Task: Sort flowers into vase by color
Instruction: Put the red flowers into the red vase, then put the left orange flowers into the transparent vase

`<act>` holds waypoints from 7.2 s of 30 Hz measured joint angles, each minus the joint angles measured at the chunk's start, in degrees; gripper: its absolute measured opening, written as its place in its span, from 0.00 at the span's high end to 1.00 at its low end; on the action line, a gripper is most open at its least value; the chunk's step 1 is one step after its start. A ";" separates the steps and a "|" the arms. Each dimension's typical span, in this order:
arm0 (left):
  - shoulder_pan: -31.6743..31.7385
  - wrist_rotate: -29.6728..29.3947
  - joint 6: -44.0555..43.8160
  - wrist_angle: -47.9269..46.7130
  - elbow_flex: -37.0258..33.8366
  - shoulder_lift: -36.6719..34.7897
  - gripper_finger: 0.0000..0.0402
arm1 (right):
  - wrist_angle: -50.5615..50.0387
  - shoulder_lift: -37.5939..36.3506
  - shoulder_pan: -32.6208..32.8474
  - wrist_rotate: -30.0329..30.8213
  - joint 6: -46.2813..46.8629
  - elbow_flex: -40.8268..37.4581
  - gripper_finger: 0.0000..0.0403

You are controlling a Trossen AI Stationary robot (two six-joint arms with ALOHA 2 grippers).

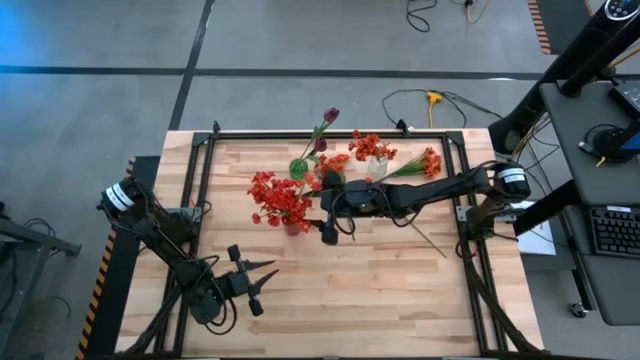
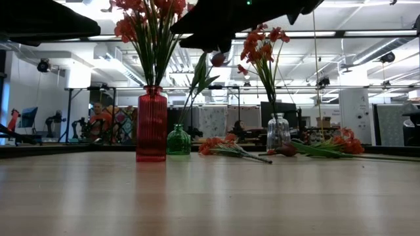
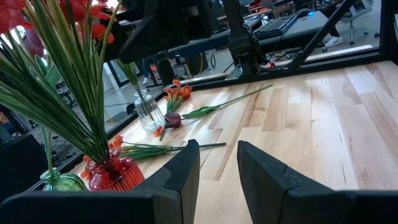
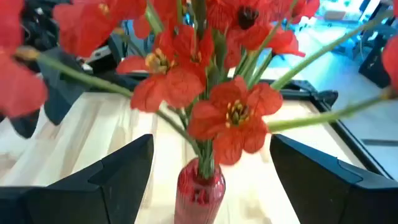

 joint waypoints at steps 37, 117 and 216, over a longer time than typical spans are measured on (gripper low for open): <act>0.85 -0.02 -1.42 0.19 0.00 0.01 0.77 | -70.89 -15.72 -0.01 7.50 40.79 -1.73 0.25; 1.62 0.00 -1.42 -0.15 0.02 0.01 0.77 | -2.67 13.71 -2.57 28.87 41.06 -18.06 0.62; 11.37 33.78 33.16 22.34 21.45 6.22 0.45 | 54.13 -6.26 34.42 16.41 -21.40 -21.44 0.93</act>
